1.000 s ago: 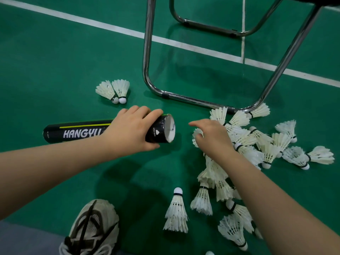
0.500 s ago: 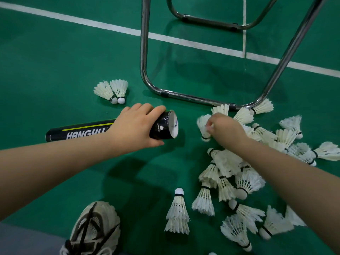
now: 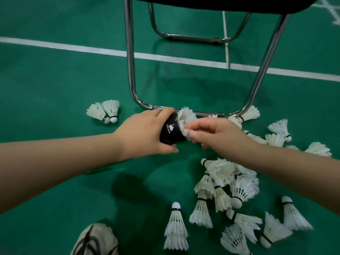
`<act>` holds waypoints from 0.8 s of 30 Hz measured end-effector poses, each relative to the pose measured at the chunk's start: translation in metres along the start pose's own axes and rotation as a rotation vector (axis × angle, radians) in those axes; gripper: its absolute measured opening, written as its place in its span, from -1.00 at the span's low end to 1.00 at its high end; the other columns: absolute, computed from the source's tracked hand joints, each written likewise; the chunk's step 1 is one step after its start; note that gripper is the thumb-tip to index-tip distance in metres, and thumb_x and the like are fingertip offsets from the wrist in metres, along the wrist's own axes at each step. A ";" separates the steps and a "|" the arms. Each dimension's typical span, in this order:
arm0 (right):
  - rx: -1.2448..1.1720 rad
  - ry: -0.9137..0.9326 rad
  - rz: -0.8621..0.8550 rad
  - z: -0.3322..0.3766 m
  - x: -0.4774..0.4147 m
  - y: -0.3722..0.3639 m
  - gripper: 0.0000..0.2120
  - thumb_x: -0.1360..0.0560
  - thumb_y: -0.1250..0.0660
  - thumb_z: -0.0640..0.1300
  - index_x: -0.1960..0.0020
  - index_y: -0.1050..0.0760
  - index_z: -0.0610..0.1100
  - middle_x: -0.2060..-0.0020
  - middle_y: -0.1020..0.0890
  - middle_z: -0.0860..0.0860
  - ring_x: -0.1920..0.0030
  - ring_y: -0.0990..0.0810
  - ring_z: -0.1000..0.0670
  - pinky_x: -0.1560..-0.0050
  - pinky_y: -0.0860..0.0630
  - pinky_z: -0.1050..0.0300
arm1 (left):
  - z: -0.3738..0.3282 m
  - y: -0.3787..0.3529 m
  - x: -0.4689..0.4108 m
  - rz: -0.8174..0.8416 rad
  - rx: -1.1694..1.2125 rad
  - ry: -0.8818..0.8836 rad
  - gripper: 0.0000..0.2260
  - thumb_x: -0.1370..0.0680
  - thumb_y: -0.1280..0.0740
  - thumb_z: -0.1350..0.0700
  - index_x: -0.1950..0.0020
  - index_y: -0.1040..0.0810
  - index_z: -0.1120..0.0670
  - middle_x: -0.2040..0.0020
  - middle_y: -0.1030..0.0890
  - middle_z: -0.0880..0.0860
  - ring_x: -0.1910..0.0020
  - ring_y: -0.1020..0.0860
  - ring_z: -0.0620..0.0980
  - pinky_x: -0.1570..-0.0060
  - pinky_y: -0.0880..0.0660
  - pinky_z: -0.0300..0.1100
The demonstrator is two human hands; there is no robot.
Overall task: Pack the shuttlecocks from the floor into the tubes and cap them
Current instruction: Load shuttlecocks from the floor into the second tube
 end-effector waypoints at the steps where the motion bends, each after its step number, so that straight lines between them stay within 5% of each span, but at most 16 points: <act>1: 0.066 0.016 0.051 0.002 0.000 -0.003 -0.80 -0.47 -0.34 -0.20 0.11 -0.56 0.12 0.46 -0.56 0.24 0.38 -0.47 0.18 0.29 -0.43 0.30 | -0.001 0.003 -0.001 0.017 -0.002 -0.004 -0.20 -0.27 -0.41 -0.28 -0.39 -0.19 -0.02 -0.24 -0.47 0.00 -0.18 -0.44 0.03 -0.06 -0.40 -0.13; 4: 0.212 -0.003 0.212 0.003 -0.003 -0.008 -0.66 -0.44 -0.32 -0.27 0.04 -0.50 0.19 0.61 -0.45 0.28 0.54 -0.36 0.21 0.44 -0.31 0.35 | -0.002 0.006 -0.002 0.044 -0.005 0.001 -0.19 -0.27 -0.40 -0.29 -0.40 -0.17 -0.03 -0.23 -0.46 -0.01 -0.17 -0.44 0.01 -0.03 -0.39 -0.15; 9: 0.375 -0.163 0.558 -0.003 -0.007 -0.024 -0.89 -0.47 -0.30 -0.23 0.08 -0.41 -0.05 0.37 -0.51 0.10 0.49 -0.49 0.23 0.42 -0.44 0.36 | -0.009 -0.008 0.007 0.038 -0.064 -0.067 -0.18 -0.21 -0.31 -0.40 -0.33 -0.21 -0.02 -0.11 -0.51 0.01 -0.08 -0.49 0.06 -0.02 -0.44 -0.08; 14: 0.465 -0.241 0.715 -0.023 -0.009 -0.049 -0.83 -0.48 -0.31 -0.21 -0.04 -0.43 -0.21 0.20 -0.56 -0.03 0.36 -0.51 0.19 0.41 -0.44 0.40 | -0.005 -0.031 0.015 0.000 -0.136 -0.167 -0.31 -0.19 -0.28 -0.37 -0.18 -0.29 -0.01 0.14 -0.55 0.01 0.18 -0.54 0.10 0.24 -0.47 -0.07; 17: 0.402 -0.181 0.615 -0.026 -0.020 -0.045 -0.87 -0.48 -0.32 -0.22 0.08 -0.39 -0.06 0.24 -0.56 0.01 0.41 -0.52 0.25 0.43 -0.43 0.39 | 0.005 -0.036 0.008 0.000 -0.127 -0.126 -0.30 -0.19 -0.23 -0.38 -0.20 -0.26 -0.02 0.09 -0.55 0.03 0.12 -0.54 0.12 0.14 -0.50 -0.01; 20: 0.119 -0.139 0.380 -0.026 -0.046 -0.017 -0.72 -0.48 -0.26 -0.33 -0.08 -0.47 -0.02 0.01 -0.62 -0.01 0.31 -0.58 0.12 0.33 -0.47 0.30 | 0.017 -0.030 -0.006 0.002 -0.115 -0.033 -0.28 -0.24 -0.34 -0.36 -0.26 -0.29 0.01 -0.04 -0.54 0.06 -0.03 -0.51 0.14 0.00 -0.46 0.00; 24: -0.168 -0.136 0.069 -0.035 -0.073 0.025 -0.69 -0.50 -0.20 -0.34 0.06 -0.58 0.02 0.03 -0.66 0.00 0.38 -0.58 0.12 0.34 -0.50 0.32 | 0.025 -0.026 -0.015 -0.004 -0.107 0.020 -0.27 -0.28 -0.37 -0.33 -0.29 -0.26 0.02 -0.10 -0.52 0.06 -0.08 -0.48 0.13 -0.03 -0.45 0.00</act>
Point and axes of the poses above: each hand's wrist, its own x-axis away from the middle knuckle, its own y-axis out of the back of the hand, z = x × y, the point moved 3 cm from there along -x, towards the middle knuckle
